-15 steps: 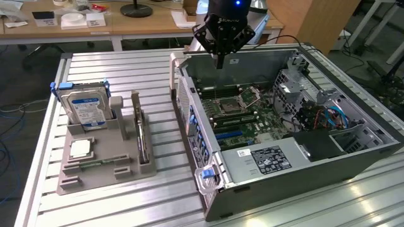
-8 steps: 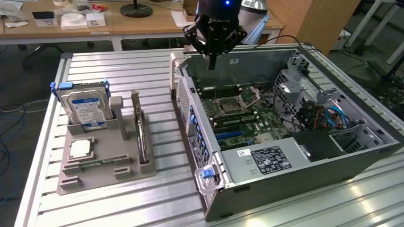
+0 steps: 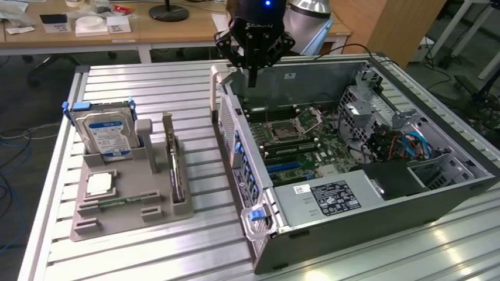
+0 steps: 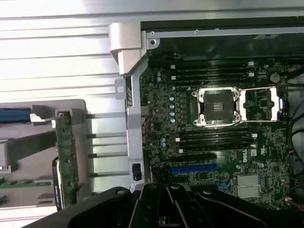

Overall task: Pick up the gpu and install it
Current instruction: 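Reach for the gpu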

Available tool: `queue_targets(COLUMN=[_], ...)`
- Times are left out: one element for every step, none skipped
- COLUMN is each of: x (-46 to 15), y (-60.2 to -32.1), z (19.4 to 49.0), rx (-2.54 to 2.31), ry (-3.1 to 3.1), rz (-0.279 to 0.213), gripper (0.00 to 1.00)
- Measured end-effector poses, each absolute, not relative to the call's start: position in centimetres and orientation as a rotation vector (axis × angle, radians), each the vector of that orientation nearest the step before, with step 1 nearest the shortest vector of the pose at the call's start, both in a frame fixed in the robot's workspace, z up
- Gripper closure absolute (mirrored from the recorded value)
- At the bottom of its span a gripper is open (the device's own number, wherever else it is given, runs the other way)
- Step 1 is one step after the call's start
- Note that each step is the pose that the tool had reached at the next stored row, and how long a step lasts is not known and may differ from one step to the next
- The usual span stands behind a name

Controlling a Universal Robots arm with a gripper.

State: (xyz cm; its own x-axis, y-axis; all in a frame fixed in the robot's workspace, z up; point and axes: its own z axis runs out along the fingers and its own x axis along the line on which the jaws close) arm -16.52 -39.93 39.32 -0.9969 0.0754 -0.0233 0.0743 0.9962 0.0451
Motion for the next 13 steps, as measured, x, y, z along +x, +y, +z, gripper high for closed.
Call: queue_targets(x=[-16.7, -16.9, -17.2, -17.4, -17.6, -17.8, -18.1, -18.3, -18.5, -18.7, -18.9, -19.2, -19.4], y=[-39.9, -39.9, -39.9, -39.9, -40.0, -40.0, -40.0, -40.0, -40.0, -40.0, -40.0, -40.0, -40.1], z=[39.3, 39.3, 39.3, 39.3, 39.3, 39.3, 39.3, 39.3, 39.3, 39.3, 39.3, 39.3, 39.3], rx=[0.117, 0.117, 0.117, 0.116, 0.117, 0.117, 0.117, 0.117, 0.117, 0.117, 0.117, 0.116, 0.117], ry=[3.114, 3.114, 3.114, 3.114, 3.114, 3.114, 3.114, 3.114, 3.114, 3.114, 3.114, 3.114, 3.114], rz=[0.069, 0.069, 0.069, 0.069, 0.069, 0.069, 0.069, 0.069, 0.069, 0.069, 0.069, 0.069, 0.069], gripper=[0.89, 0.89, 0.89, 0.89, 0.89, 0.89, 0.89, 0.89, 0.89, 0.89, 0.89, 0.89, 0.89])
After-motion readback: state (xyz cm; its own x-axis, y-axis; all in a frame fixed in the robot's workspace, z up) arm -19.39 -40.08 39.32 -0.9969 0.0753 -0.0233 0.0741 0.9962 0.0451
